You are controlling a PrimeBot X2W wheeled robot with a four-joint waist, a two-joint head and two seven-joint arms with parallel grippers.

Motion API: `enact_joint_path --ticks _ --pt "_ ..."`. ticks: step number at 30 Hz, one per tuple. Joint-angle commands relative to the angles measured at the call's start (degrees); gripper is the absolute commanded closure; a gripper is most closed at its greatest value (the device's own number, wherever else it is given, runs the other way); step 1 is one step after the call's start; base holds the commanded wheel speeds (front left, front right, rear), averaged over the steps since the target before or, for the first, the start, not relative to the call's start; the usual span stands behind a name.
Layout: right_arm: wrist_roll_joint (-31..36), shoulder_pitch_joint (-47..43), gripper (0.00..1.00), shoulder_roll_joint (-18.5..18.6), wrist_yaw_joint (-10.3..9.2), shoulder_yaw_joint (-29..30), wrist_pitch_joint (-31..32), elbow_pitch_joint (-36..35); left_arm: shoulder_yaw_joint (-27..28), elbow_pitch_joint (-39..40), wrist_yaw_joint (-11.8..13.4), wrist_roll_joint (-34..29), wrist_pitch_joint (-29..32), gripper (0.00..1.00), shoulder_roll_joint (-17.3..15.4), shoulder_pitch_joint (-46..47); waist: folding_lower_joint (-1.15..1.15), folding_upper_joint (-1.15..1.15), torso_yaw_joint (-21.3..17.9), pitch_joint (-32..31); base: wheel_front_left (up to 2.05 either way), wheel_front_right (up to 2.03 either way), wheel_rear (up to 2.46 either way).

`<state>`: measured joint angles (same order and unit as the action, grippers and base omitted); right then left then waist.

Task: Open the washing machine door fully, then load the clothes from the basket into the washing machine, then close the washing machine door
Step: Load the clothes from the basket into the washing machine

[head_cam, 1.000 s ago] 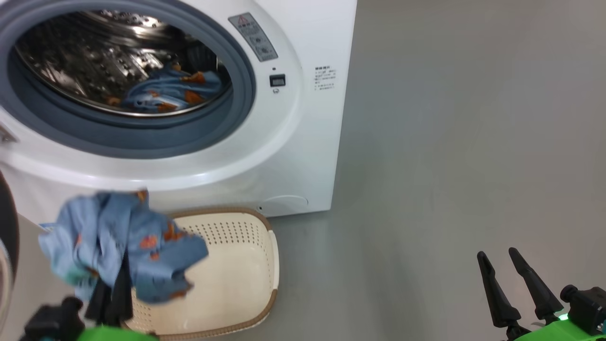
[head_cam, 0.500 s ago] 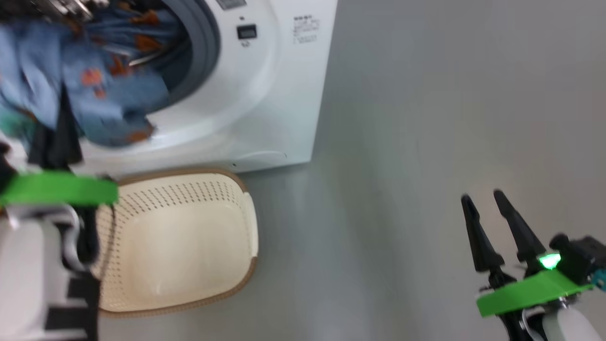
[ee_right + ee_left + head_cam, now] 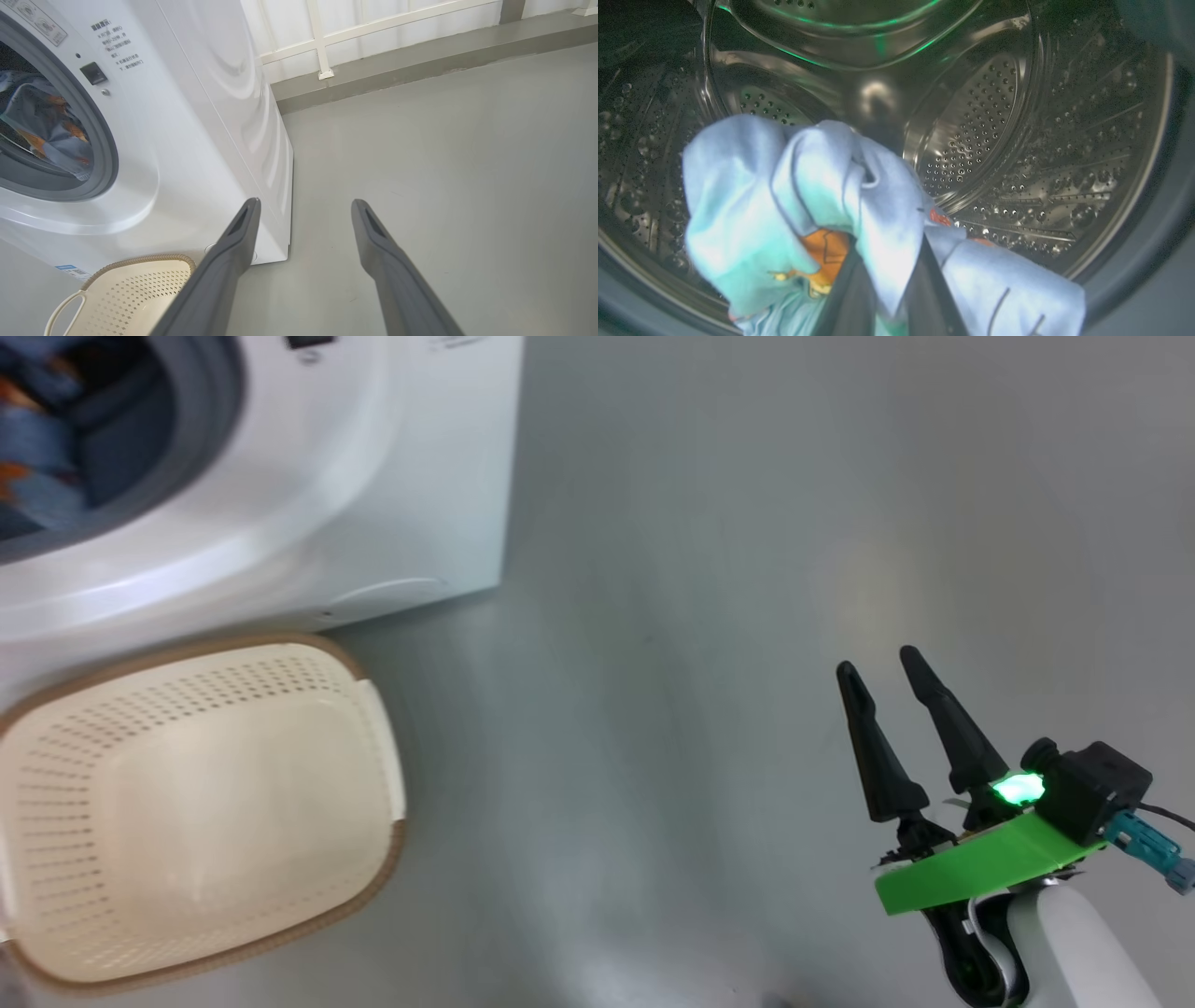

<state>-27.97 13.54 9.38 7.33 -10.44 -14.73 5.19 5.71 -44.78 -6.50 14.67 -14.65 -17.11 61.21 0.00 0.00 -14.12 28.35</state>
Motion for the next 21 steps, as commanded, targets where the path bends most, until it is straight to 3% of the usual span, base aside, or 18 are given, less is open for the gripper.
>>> enact_joint_path --ticks 1,7,9,21 --pt "-0.5 0.5 0.00 0.0 0.16 -1.3 -0.3 -1.4 1.3 0.8 0.4 -1.1 -0.3 1.00 -3.9 2.3 0.00 0.00 -3.8 3.7 0.00 0.00 0.00" --pt "-0.8 1.1 0.00 -0.8 0.16 -2.2 -0.3 -1.4 2.7 0.4 1.7 -4.2 -0.3 1.00 -6.6 5.9 0.00 0.00 -6.1 5.0 0.00 0.00 0.00" --pt "-0.8 1.0 0.00 -0.9 0.16 -2.4 -0.3 -1.3 2.2 -2.9 1.7 -5.2 -0.3 0.00 -7.4 6.0 0.00 0.00 -6.4 4.8 0.00 0.00 0.00" --pt "-0.9 1.1 0.00 -0.6 0.16 -2.3 -0.3 -0.7 3.0 -8.1 1.5 -5.6 -0.3 0.00 -7.2 6.2 0.00 0.00 -5.8 4.2 0.00 0.00 0.00"
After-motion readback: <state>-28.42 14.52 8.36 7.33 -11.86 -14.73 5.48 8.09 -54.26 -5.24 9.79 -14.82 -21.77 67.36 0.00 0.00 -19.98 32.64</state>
